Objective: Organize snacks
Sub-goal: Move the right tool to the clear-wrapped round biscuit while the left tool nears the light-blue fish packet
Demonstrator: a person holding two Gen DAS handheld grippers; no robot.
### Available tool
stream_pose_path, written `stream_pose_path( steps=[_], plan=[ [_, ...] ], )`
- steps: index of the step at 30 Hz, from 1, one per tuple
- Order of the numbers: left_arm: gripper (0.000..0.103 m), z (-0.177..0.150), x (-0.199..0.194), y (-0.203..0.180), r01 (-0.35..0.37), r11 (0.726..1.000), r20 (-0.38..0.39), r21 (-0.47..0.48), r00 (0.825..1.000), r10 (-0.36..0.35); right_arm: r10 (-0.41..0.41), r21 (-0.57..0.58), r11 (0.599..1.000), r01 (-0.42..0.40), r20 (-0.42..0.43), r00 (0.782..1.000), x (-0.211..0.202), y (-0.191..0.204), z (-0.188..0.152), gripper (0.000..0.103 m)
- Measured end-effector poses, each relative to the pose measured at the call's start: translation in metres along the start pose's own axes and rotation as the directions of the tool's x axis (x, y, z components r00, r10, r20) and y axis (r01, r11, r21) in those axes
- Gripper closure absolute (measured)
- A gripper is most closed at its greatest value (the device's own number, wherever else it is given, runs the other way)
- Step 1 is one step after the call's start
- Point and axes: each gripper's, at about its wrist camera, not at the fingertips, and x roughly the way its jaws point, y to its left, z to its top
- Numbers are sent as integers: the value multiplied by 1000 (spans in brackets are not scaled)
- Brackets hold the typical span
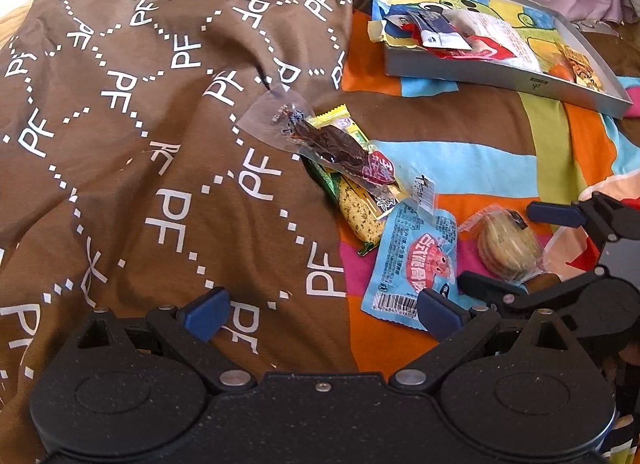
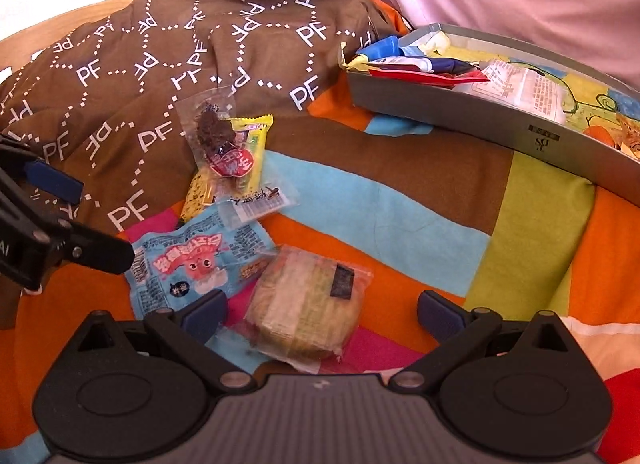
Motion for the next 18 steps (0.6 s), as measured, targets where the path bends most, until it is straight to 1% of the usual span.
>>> stream_pose_path(
  steps=[2,4,6,7,9,12,13,16,18],
  plan=[
    [3,0,1,-2,1,1000,1,6,1000,-1,0,4,1000,0,12,1000,-1,-3,-2,0],
    [3,1,3,-5,3,1000,2,11,1000,-3,-4,12,1000,4,23,1000,-4,-7,-4,3],
    [3,3,5,-9,5,1000,1,17,1000,-5,-9,9,1000,9,32,999,-6,-11,-5,12],
    [3,3,6,-11,5,1000,3,21,1000,-5,-13,6,1000,13,34,999,-8,-13,-6,14],
    [3,5,8,-15,6,1000,3,30,1000,-6,-12,2,1000,12,36,999,-11,-18,-7,23],
    [2,6,11,-22,-5,999,0,40,1000,5,-14,-1,1000,14,38,999,-16,-24,-9,31],
    [2,7,12,-24,-8,999,-1,43,1000,8,-19,-4,1000,19,39,999,-17,-26,-10,37],
    [2,8,15,-29,-16,998,1,54,1000,16,-20,-6,1000,21,39,999,-22,-32,-12,37],
    [2,7,16,-34,-23,997,7,68,1000,23,-12,-12,1000,12,34,999,-24,-35,-14,36]
  ],
)
